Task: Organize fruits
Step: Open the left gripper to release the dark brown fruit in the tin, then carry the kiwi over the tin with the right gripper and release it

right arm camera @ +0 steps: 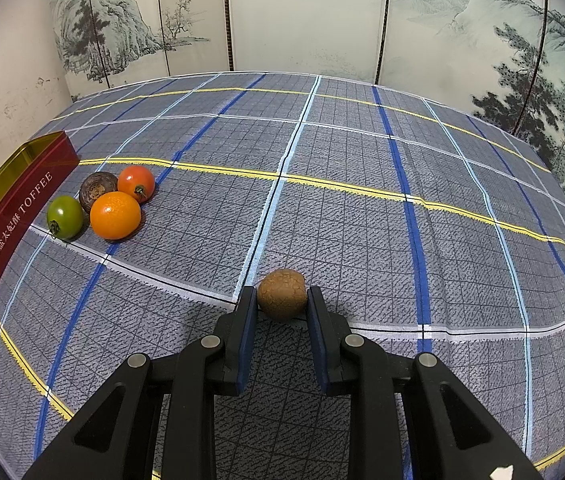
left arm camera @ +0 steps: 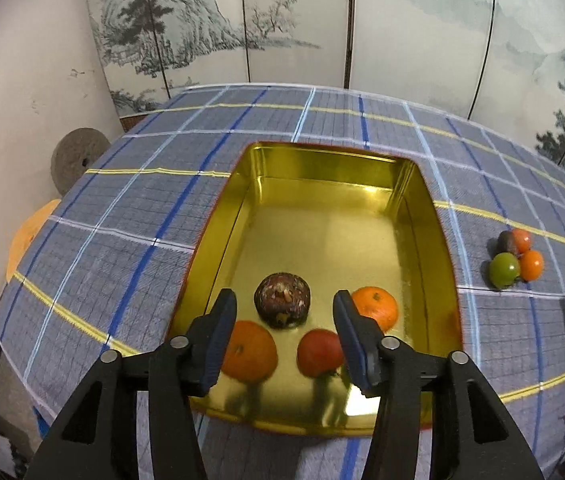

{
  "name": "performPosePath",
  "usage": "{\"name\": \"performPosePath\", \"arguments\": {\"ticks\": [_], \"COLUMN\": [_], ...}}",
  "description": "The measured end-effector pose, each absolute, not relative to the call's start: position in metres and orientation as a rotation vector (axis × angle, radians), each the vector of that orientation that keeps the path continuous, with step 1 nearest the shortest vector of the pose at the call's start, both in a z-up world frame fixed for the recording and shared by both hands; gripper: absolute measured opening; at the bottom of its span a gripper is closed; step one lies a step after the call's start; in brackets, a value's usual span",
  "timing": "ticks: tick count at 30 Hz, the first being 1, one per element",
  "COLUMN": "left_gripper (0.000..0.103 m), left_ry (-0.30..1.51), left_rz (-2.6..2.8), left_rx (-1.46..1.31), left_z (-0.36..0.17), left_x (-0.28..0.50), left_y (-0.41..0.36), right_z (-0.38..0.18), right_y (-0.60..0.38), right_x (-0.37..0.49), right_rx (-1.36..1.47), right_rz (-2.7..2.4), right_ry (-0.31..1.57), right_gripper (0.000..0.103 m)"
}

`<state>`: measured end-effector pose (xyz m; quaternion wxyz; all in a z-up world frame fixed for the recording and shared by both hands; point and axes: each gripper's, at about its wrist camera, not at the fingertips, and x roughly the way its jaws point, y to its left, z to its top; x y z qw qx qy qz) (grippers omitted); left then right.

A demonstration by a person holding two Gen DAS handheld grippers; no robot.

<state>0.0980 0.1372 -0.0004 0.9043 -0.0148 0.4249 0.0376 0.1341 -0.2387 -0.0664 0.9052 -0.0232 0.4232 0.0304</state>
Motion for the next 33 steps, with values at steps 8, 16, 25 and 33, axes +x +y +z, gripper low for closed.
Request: {"name": "performPosePath", "arguments": {"ticks": [8, 16, 25, 33], "left_gripper": [0.052, 0.052, 0.052, 0.052], "left_ry": [0.846, 0.851, 0.857, 0.820], "left_rz": [0.082, 0.099, 0.126, 0.186], "left_rx": [-0.068, -0.062, -0.114, -0.101], "left_z": [0.003, 0.003, 0.000, 0.006], "left_x": [0.064, 0.048, 0.040, 0.029], "left_y": [0.143, 0.154, 0.172, 0.185], "right_z": [-0.067, -0.068, -0.068, -0.061], "right_y": [-0.238, -0.239, -0.237, -0.234], "right_x": [0.134, 0.133, 0.138, 0.138], "right_rx": [-0.048, -0.052, -0.042, -0.015], "right_rz": [0.063, 0.058, 0.047, 0.048], "right_ry": [0.874, 0.874, 0.874, 0.863], "right_gripper": [0.023, 0.024, 0.023, 0.023]}}
